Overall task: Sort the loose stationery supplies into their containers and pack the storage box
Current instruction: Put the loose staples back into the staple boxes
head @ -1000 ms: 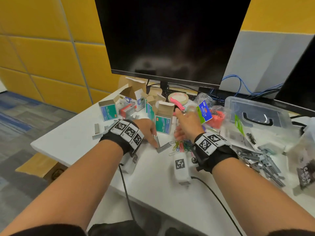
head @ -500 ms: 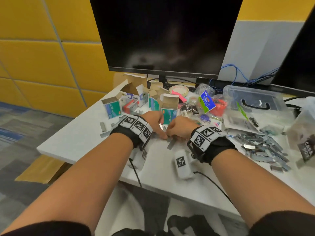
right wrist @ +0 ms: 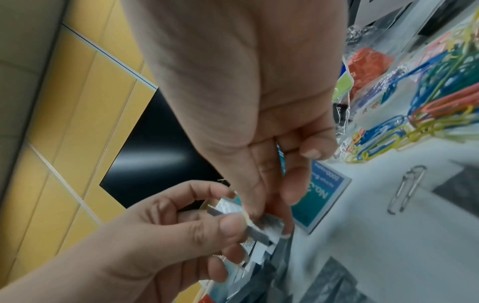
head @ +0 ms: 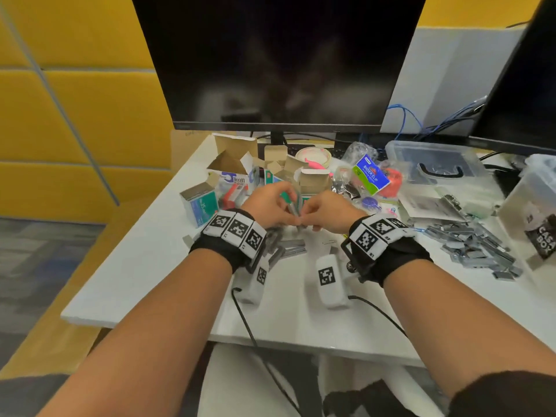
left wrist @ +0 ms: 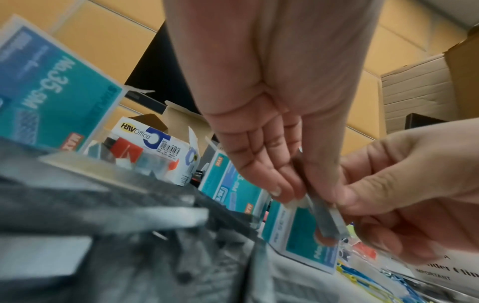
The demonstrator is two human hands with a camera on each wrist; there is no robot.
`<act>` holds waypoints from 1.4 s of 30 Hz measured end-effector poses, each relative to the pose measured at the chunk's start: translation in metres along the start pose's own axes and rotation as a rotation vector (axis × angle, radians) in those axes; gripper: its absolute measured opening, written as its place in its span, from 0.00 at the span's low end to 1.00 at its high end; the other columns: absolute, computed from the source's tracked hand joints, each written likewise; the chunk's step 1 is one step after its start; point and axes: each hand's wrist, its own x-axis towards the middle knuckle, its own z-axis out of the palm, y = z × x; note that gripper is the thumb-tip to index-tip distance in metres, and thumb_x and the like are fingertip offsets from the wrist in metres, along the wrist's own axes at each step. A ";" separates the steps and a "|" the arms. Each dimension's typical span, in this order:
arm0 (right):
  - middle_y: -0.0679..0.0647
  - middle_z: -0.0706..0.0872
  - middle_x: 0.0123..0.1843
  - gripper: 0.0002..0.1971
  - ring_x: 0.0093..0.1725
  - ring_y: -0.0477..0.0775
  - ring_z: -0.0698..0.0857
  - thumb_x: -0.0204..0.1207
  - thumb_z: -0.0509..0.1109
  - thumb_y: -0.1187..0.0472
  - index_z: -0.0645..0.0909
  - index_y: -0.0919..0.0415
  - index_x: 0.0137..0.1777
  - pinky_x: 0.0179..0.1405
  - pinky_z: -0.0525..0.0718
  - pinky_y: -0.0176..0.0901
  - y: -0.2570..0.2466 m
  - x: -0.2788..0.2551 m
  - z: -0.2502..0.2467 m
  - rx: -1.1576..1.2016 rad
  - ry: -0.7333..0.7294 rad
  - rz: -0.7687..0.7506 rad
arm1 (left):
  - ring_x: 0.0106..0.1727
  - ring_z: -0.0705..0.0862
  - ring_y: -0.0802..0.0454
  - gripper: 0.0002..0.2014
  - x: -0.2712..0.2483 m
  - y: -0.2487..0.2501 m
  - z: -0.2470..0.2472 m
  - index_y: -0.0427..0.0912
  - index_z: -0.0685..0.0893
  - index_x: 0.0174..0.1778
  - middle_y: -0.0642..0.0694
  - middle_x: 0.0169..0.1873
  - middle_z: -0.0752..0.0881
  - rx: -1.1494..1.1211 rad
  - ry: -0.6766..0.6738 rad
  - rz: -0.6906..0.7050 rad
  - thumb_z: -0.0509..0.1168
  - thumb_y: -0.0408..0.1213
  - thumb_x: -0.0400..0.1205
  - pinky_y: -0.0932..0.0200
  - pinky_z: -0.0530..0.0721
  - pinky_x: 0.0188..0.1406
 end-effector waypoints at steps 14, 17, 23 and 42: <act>0.55 0.89 0.47 0.08 0.48 0.53 0.84 0.78 0.68 0.60 0.87 0.61 0.51 0.49 0.80 0.44 -0.007 0.003 -0.003 -0.040 0.364 -0.146 | 0.43 0.89 0.41 0.15 0.013 -0.004 -0.014 0.44 0.77 0.41 0.36 0.39 0.88 -0.347 0.107 -0.004 0.78 0.37 0.70 0.47 0.88 0.45; 0.54 0.89 0.44 0.08 0.45 0.53 0.84 0.78 0.68 0.59 0.88 0.60 0.50 0.48 0.83 0.49 0.000 -0.004 -0.003 -0.028 0.439 -0.214 | 0.38 0.89 0.45 0.14 0.011 -0.001 -0.011 0.43 0.77 0.41 0.39 0.37 0.89 -0.369 0.137 0.002 0.78 0.36 0.70 0.51 0.88 0.41; 0.54 0.87 0.41 0.06 0.37 0.45 0.85 0.76 0.71 0.64 0.86 0.62 0.51 0.35 0.85 0.31 0.011 -0.003 -0.008 0.358 0.405 -0.247 | 0.28 0.86 0.52 0.12 0.007 0.004 -0.005 0.43 0.77 0.39 0.42 0.30 0.88 -0.393 0.258 -0.005 0.76 0.37 0.72 0.63 0.80 0.26; 0.54 0.89 0.44 0.07 0.49 0.56 0.88 0.72 0.75 0.64 0.87 0.48 0.42 0.54 0.86 0.56 0.032 0.000 -0.022 0.593 0.372 -0.308 | 0.36 0.89 0.56 0.05 -0.002 0.032 0.010 0.40 0.78 0.44 0.40 0.40 0.88 -0.703 0.290 0.080 0.60 0.30 0.85 0.65 0.86 0.32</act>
